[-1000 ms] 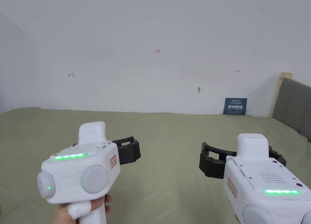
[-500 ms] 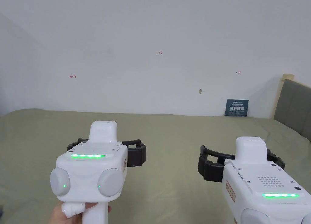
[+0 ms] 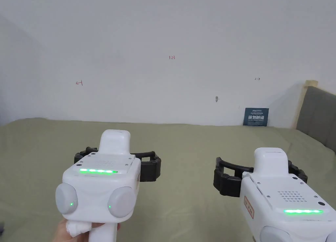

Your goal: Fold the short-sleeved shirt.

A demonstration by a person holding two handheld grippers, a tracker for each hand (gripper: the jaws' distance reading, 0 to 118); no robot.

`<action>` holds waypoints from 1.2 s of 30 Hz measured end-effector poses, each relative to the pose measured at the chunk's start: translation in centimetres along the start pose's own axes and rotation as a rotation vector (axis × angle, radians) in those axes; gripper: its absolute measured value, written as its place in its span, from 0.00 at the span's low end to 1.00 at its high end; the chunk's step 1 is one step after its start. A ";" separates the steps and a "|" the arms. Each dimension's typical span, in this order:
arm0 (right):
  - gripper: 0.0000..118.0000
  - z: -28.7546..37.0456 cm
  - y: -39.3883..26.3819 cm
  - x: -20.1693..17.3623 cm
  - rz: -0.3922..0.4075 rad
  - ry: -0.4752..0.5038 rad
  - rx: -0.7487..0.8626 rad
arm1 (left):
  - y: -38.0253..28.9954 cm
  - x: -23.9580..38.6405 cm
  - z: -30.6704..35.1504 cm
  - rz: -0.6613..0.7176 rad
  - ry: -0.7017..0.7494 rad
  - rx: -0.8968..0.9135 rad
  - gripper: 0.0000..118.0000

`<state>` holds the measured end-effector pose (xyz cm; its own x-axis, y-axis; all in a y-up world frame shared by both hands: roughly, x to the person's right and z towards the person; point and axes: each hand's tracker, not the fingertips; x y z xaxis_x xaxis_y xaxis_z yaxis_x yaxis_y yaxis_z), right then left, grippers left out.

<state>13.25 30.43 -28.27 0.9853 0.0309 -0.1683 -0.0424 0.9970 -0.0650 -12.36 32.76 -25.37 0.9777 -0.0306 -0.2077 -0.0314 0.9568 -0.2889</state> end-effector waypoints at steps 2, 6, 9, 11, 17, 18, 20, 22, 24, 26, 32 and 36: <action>1.00 0.0 0.0 0.0 -0.003 0.002 0.000 | -0.1 0.2 0.1 -0.007 0.018 0.018 1.00; 1.00 0.0 -0.1 -0.1 -0.001 0.005 -0.003 | -0.2 0.2 0.1 -0.019 0.028 0.030 1.00; 1.00 0.0 -0.1 -0.1 -0.003 0.005 -0.002 | -0.1 0.1 0.1 -0.011 0.018 0.025 1.00; 1.00 0.0 0.0 -0.2 -0.002 0.007 -0.002 | -0.2 0.1 0.2 -0.010 0.018 0.029 1.00; 1.00 0.0 0.2 -0.2 -0.003 0.006 0.003 | -0.1 -0.1 0.2 -0.013 0.000 0.017 1.00; 1.00 0.1 0.2 -0.2 -0.002 0.005 0.005 | -0.1 -0.1 0.2 -0.008 -0.001 0.015 1.00; 1.00 0.1 0.3 -0.2 -0.004 0.007 0.004 | 0.0 -0.2 0.2 0.003 -0.007 0.009 1.00; 1.00 0.1 0.3 -0.2 -0.004 0.007 0.004 | 0.1 -0.2 0.2 0.007 -0.011 0.007 1.00; 1.00 0.1 0.2 -0.2 -0.001 0.003 0.007 | 0.1 -0.2 0.2 0.006 -0.011 0.012 1.00; 1.00 0.1 0.2 -0.2 -0.003 0.005 0.004 | 0.1 -0.2 0.3 -0.006 -0.013 0.021 1.00; 1.00 0.1 0.2 -0.1 -0.006 0.000 0.003 | 0.1 -0.3 0.4 -0.016 -0.035 0.028 1.00; 1.00 0.1 0.2 -0.1 -0.005 0.001 0.004 | 0.0 -0.5 0.5 -0.006 -0.046 0.031 1.00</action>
<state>13.16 30.62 -28.17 0.9853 0.0256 -0.1690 -0.0366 0.9974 -0.0623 -12.71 32.94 -24.79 0.9864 -0.0238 -0.1624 -0.0196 0.9653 -0.2606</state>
